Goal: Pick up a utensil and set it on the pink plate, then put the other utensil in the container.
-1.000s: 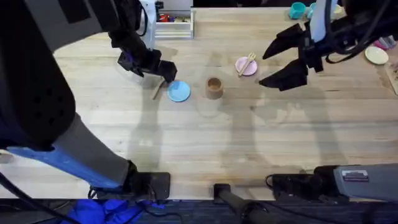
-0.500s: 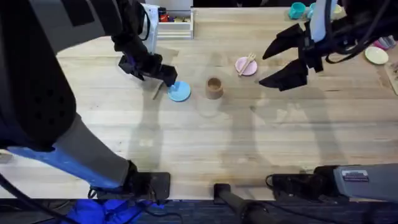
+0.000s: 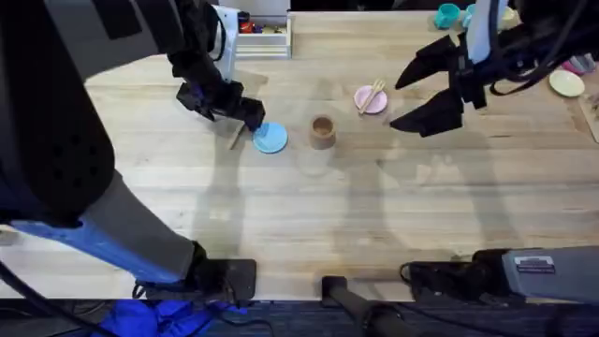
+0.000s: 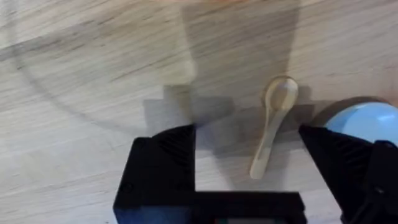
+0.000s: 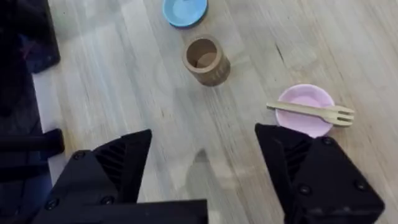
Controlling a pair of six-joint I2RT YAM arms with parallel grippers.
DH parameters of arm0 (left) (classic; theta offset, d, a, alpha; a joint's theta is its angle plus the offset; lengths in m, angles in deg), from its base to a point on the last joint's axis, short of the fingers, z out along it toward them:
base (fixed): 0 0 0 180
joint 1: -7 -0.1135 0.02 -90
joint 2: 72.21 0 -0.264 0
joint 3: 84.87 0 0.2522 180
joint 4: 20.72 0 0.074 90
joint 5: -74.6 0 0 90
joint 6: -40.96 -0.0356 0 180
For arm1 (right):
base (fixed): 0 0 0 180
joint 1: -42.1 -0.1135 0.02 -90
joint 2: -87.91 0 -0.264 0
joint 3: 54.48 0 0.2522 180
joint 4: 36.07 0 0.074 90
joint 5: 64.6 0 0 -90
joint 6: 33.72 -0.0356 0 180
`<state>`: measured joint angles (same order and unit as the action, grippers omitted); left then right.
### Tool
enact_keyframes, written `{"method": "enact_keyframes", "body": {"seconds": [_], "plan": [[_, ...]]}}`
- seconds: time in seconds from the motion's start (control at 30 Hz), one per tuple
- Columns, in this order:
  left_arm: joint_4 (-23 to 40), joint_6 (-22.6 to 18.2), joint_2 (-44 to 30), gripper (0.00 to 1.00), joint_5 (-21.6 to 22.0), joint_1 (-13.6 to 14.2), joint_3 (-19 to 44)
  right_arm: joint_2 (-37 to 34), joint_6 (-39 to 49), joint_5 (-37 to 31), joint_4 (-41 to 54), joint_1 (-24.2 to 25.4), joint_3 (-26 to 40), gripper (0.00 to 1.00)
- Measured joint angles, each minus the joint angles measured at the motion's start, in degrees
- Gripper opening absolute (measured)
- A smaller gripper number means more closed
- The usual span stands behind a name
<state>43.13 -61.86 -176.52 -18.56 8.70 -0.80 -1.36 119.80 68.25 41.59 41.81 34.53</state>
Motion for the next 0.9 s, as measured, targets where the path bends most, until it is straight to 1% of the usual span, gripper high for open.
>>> {"method": "enact_keyframes", "body": {"seconds": [0.53, 0.8, 0.87, 0.9], "plan": [[-0.2, -0.02, 0.0, 0.99, 0.24, 0.0, -0.35, 0.0, 0.0, 0.0, -0.42, 0.0, 0.0, 0.996], [-0.22, -0.02, 0.0, 0.798, 0.87, 0.0, -0.49, 0.0, 0.0, 0.0, -0.41, 0.0, 0.0, 0.997], [-0.39, 0.02, 0.0, 0.732, 0.85, 0.0, -0.61, 0.0, 0.0, 0.0, -0.42, 0.0, 0.0, 0.997], [-0.47, 0.09, 0.0, 0.681, 0.85, 0.0, -0.66, 0.0, 0.0, 0.0, -0.42, 0.0, 0.0, 0.997]]}}
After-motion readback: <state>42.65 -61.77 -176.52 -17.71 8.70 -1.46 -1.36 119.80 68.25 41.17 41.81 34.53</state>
